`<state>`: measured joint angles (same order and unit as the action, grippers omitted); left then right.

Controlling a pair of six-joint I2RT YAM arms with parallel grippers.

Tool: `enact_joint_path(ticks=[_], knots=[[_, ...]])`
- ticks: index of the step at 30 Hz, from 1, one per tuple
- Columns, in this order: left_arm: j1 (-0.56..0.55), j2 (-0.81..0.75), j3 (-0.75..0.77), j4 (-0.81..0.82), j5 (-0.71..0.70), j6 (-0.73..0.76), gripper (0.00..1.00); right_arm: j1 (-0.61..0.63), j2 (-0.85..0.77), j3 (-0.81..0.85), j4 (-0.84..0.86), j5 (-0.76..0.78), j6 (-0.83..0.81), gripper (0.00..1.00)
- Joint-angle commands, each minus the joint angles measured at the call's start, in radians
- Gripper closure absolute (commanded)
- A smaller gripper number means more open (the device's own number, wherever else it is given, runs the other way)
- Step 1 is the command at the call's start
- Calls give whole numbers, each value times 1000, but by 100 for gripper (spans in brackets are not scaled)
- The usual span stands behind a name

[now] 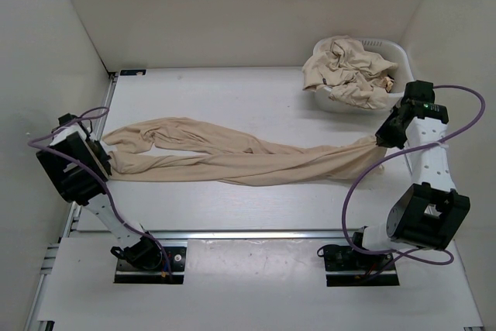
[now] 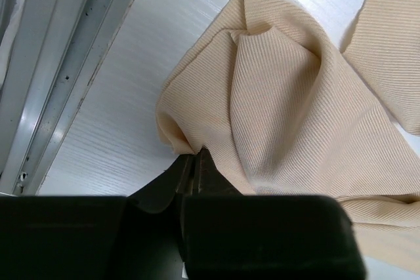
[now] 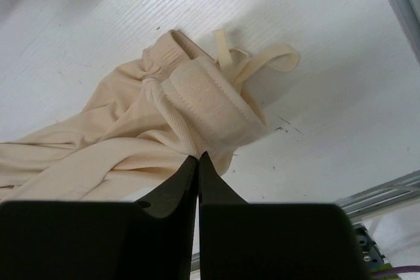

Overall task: Fold and stack the trousers
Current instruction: Flatten the trousers out

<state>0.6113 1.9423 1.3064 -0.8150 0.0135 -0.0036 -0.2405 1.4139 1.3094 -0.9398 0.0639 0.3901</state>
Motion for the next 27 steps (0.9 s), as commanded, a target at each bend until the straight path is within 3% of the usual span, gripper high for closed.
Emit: enact_joint_path(ticks=[1,5,6,9,10,12,15,16,17,23,27], knots=[[1,0,-9,88,-30,4,86,-3,19,36,44,-55,18,100],[1,-78,153,-22,-35,4,86,-3,132,259,30,-136,56,100],[1,-88,216,-57,-26,4,86,-3,204,406,30,-156,68,100],[1,2,538,-231,-26,4,86,-3,357,676,-25,-237,105,100],[1,29,700,-278,-26,4,86,-3,391,855,-54,-246,116,100],[1,63,802,-387,-35,4,86,-3,427,968,-138,-246,116,100],[1,26,721,-401,-78,4,86,-23,291,791,-137,-205,116,100],[1,-21,668,-388,-102,4,86,-39,237,593,-117,-191,116,100],[13,-46,562,-377,-103,4,86,-49,135,494,-84,-179,128,100],[59,-164,245,-368,-159,4,86,-174,-188,-106,-82,-96,185,100],[79,-210,52,-320,-184,4,86,-207,-296,-356,-96,-4,225,100]])
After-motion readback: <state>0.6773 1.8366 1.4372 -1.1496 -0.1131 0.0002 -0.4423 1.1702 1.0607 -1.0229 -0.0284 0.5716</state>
